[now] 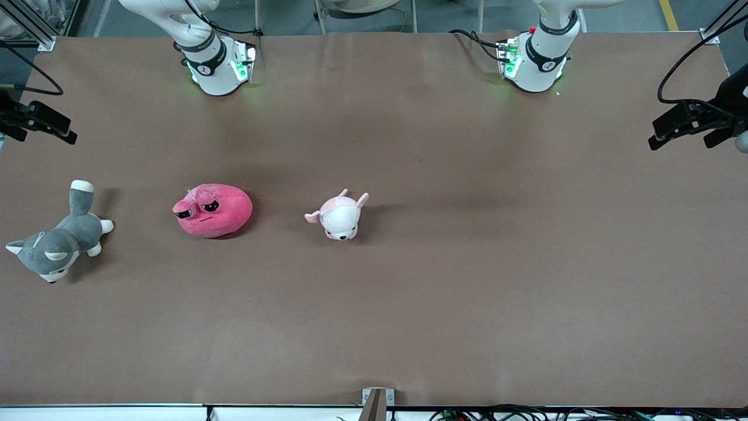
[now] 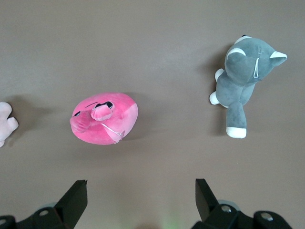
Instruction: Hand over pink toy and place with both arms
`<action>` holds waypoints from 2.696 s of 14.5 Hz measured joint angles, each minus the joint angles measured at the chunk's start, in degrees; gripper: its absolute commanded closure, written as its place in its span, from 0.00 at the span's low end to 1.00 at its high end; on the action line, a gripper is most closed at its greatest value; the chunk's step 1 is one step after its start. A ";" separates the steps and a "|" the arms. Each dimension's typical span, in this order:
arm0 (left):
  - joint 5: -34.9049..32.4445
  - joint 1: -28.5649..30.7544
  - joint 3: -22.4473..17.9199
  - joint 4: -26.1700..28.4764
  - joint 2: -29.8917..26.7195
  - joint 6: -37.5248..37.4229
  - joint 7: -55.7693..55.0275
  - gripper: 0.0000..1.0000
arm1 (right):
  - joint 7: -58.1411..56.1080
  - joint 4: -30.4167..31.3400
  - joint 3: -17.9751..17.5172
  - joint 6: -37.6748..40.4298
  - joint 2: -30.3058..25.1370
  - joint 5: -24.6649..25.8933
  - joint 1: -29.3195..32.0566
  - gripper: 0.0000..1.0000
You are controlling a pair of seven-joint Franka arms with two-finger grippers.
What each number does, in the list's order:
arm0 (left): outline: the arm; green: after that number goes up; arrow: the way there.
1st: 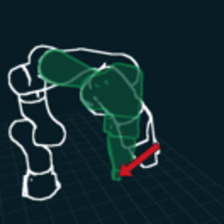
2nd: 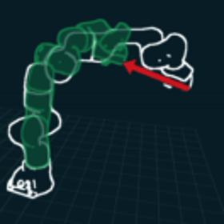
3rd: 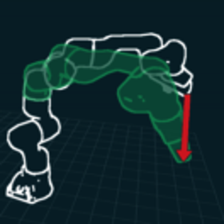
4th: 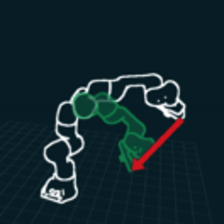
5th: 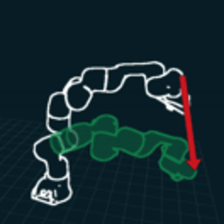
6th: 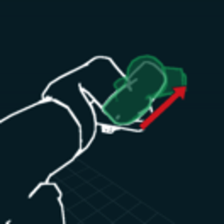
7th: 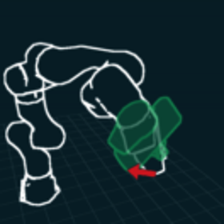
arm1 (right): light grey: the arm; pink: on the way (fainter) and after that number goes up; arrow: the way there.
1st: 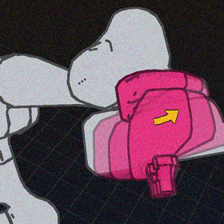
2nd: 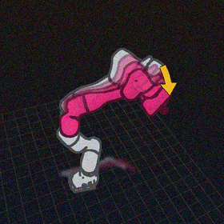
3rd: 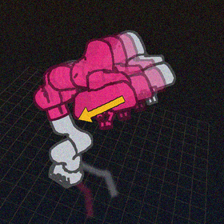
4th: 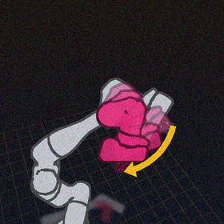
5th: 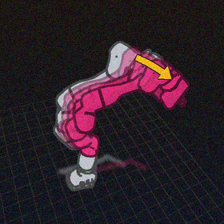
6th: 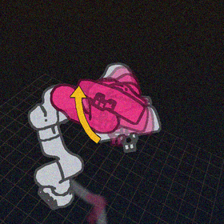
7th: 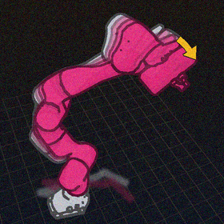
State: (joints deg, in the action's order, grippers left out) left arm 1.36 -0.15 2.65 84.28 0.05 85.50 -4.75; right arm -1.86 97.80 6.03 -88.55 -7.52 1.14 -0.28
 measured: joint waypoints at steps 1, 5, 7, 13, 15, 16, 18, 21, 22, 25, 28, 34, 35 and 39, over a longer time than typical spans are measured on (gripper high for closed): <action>0.00 0.00 0.00 -0.04 0.00 0.00 0.00 0.00 | 0.00 0.02 -0.20 -0.03 -0.31 0.00 0.00 0.00; 0.00 -0.02 0.02 -0.12 0.00 0.00 0.00 0.00 | 0.00 0.02 -0.42 -0.23 -1.01 0.00 0.00 0.00; 0.00 -0.03 0.04 -0.15 0.00 0.00 0.00 0.00 | 0.00 -0.12 -0.42 -0.53 -1.03 0.00 0.00 0.00; 0.00 -0.08 0.12 -0.17 0.00 0.00 0.00 0.00 | 0.00 -3.93 -0.60 1.16 -0.85 0.00 -0.32 0.00; 0.00 -0.08 0.13 -0.17 0.00 0.00 0.00 0.00 | 0.00 -5.75 -0.64 2.80 0.09 0.00 -0.39 0.00; 0.00 -0.07 0.12 -0.17 0.00 0.00 0.00 0.00 | 0.00 -6.91 -0.64 3.64 0.91 0.00 -0.40 0.00; 0.00 -0.03 0.05 -0.17 0.00 0.00 0.00 0.00 | 0.00 -8.87 -0.64 4.59 2.54 0.00 -0.42 0.00; 0.00 0.15 -0.10 -0.14 0.08 0.00 0.00 0.00 | 0.00 -9.75 -0.64 5.06 3.63 0.00 -0.43 0.00; 0.00 0.18 -0.14 -0.14 0.14 0.00 0.00 0.00 | 0.00 -9.75 -0.64 5.36 3.72 0.00 -0.43 0.00; 0.00 0.17 -0.15 -0.12 0.36 0.00 0.00 0.00 | 0.00 -9.77 -0.64 5.94 3.72 0.00 -0.43 0.00; 0.00 0.16 -0.15 -0.12 0.39 0.00 0.00 0.00 | 0.00 -9.77 -0.64 6.37 3.72 0.00 -0.44 0.00; 0.00 0.11 -0.13 -0.12 0.39 0.00 0.00 0.00 | 0.00 -9.77 -0.62 6.35 3.72 -0.94 -0.45 0.00; 0.00 0.11 -0.13 -0.12 0.39 0.00 0.00 0.00 | 0.00 -9.76 -0.63 6.35 3.72 -0.97 -0.46 0.00; 0.00 0.11 -0.13 -0.12 0.39 0.00 0.00 0.00 | -0.05 -9.28 -0.63 6.53 3.82 -0.99 -0.46 0.00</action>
State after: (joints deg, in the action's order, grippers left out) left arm 1.36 -0.04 2.51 84.16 0.45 85.50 -4.75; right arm -1.90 88.52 5.40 -82.03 -3.70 0.15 -0.73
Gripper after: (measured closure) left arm 0.000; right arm 0.000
